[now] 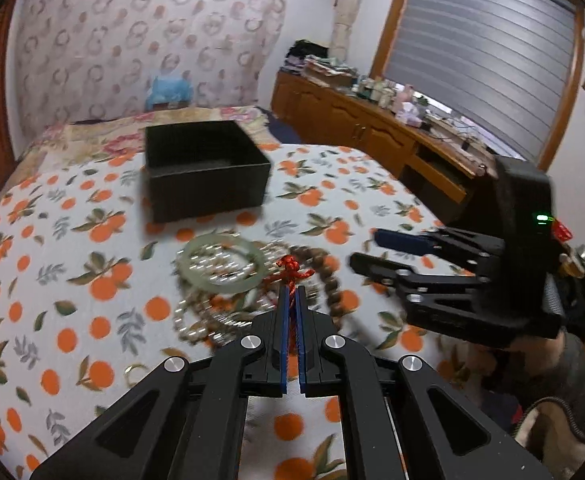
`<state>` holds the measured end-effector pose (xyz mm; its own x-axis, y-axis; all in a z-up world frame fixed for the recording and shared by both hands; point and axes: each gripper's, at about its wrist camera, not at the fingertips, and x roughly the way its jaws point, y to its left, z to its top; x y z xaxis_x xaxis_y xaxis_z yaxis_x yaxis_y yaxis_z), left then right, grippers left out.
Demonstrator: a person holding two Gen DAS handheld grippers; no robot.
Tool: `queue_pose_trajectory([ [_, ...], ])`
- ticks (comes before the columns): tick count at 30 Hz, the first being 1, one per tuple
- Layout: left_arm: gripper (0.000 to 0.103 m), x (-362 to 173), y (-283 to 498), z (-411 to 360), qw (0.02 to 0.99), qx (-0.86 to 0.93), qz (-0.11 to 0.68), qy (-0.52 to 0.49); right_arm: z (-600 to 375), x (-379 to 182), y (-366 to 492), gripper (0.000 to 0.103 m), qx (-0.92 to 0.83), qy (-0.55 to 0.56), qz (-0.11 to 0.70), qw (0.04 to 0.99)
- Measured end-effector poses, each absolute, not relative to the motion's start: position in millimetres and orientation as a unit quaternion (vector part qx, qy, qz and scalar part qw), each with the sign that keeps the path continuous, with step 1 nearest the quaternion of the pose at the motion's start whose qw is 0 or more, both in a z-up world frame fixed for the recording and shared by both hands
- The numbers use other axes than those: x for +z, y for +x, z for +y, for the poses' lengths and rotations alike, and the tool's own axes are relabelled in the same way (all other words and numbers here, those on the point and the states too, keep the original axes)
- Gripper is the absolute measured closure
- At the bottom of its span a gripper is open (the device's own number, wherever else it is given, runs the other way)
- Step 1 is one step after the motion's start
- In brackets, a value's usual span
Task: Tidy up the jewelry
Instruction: 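Grasp the red string bracelet with the left tool and lift it, then carry the red bracelet into the black box with left tool while right drops brown bead bracelet in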
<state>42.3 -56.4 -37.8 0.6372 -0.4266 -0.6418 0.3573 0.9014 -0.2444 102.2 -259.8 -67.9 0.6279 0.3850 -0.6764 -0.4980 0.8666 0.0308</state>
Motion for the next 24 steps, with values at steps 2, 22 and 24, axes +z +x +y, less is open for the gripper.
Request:
queue_pose_trajectory([
  [2,0.101,-36,44,-60,0.903,-0.221,0.365,-0.045,-260,-69,107,0.055,0.246,-0.083,0.359,0.897],
  [22,0.101,-2,59,-53,0.925,-0.195,0.325,-0.034,-235,-89,134,0.069,0.279,-0.105,0.410,0.862],
  [24,0.101,-2,64,-49,0.927,-0.188,0.323,-0.033,-233,-91,138,0.069,0.279,-0.107,0.412,0.861],
])
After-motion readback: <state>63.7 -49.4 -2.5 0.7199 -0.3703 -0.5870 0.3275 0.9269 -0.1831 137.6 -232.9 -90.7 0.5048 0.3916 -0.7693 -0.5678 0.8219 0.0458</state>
